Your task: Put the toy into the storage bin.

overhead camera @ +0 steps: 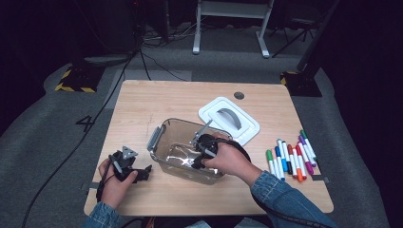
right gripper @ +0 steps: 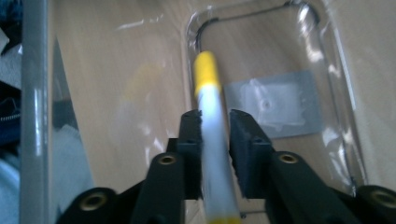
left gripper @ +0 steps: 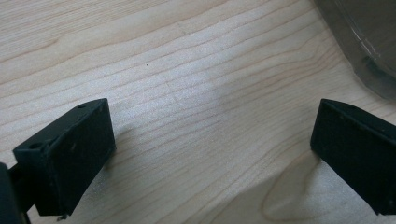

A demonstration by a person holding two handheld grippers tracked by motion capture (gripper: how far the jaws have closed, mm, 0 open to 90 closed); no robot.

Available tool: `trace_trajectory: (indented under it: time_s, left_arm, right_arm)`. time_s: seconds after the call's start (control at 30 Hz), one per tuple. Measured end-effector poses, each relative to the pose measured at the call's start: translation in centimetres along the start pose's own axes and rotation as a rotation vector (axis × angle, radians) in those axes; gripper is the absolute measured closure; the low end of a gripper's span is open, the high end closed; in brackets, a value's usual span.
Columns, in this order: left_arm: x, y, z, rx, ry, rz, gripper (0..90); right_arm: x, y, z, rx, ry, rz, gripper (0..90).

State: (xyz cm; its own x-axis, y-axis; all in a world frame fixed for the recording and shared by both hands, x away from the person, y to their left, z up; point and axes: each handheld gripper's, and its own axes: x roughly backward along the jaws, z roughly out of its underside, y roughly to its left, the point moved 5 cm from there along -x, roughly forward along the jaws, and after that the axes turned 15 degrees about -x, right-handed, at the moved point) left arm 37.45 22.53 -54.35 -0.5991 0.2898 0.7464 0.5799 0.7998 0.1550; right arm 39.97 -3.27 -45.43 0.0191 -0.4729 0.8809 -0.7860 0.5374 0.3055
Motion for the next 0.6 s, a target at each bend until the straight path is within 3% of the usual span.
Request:
trace_trajectory:
  time_s: [0.17, 0.4, 0.6]
  left_arm:
    - [0.0, 0.0, 0.0, 0.000, 0.000, 0.000, 0.1]
    - [0.0, 0.0, 0.0, 0.000, 0.000, 0.000, 0.1]
    - [0.0, 0.0, 0.0, 0.001, 0.002, 0.003, 0.1]
  right_arm:
    - [1.5, -0.5, -0.6, -0.035, -0.120, 0.026, 63.0]
    - [6.4, -0.5, -0.9, -0.028, -0.332, 0.053, 62.1]
    - [10.2, -1.8, 0.5, -0.062, -0.437, 0.087, 62.0]
